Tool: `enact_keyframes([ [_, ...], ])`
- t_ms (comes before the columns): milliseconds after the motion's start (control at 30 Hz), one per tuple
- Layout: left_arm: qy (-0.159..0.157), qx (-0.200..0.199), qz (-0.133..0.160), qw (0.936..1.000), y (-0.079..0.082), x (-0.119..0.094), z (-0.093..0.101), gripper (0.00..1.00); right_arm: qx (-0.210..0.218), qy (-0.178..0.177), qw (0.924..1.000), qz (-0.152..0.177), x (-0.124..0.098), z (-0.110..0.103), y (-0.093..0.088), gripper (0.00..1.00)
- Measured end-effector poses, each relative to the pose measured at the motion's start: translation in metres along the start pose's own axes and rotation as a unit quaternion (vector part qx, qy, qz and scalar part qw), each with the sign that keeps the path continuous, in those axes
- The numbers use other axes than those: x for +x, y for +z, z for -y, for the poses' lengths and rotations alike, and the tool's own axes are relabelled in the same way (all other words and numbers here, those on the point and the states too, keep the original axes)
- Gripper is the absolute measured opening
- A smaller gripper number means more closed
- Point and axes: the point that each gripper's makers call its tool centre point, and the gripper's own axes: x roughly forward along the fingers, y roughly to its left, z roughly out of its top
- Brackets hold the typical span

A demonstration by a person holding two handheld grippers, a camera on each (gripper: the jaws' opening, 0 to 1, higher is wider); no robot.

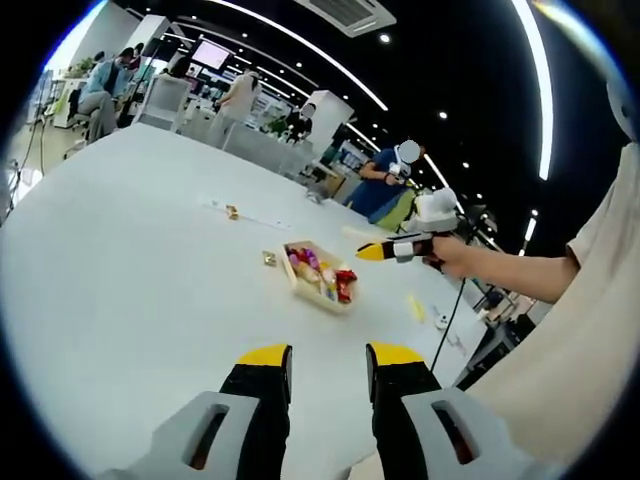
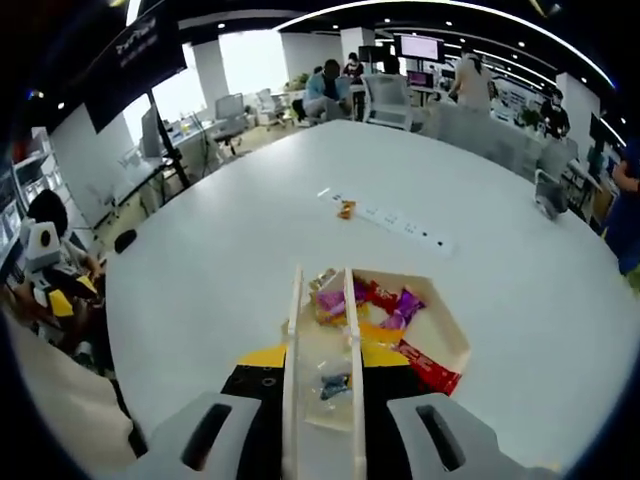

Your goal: Place the target food into the container with the food tongs after gripping and lifting it, then release it inside without dropping or visibly crushing the food.

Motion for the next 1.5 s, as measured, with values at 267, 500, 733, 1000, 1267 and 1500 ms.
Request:
enact_keyframes([
  [267, 0.001, 0.001, 0.005, 1.0, 0.006, 0.001, -0.004, 0.28, -0.056, 0.051, 0.997, -0.018, 0.017, -0.059, -0.004, 0.24],
  [500, -0.008, 0.009, 0.014, 0.9998, 0.023, 0.011, -0.004, 0.28, -0.083, 0.099, 0.9916, -0.01, 0.019, -0.103, 0.0, 0.24],
  [733, -0.024, 0.013, 0.021, 0.9994, 0.036, 0.022, 0.005, 0.28, -0.112, 0.137, 0.9842, 0.003, 0.016, -0.147, 0.006, 0.24],
  [1000, -0.029, -0.015, 0.049, 0.9983, 0.052, 0.028, 0.006, 0.28, -0.128, 0.159, 0.9788, 0.009, 0.012, -0.176, 0.006, 0.24],
  [1267, -0.016, -0.045, 0.072, 0.9963, 0.059, 0.031, 0.0, 0.27, -0.142, 0.178, 0.9733, 0.029, 0.002, -0.199, 0.014, 0.25],
  [1500, -0.01, -0.054, 0.078, 0.9954, 0.061, 0.032, -0.003, 0.25, -0.154, 0.182, 0.9698, 0.05, -0.006, -0.209, 0.026, 0.25],
])
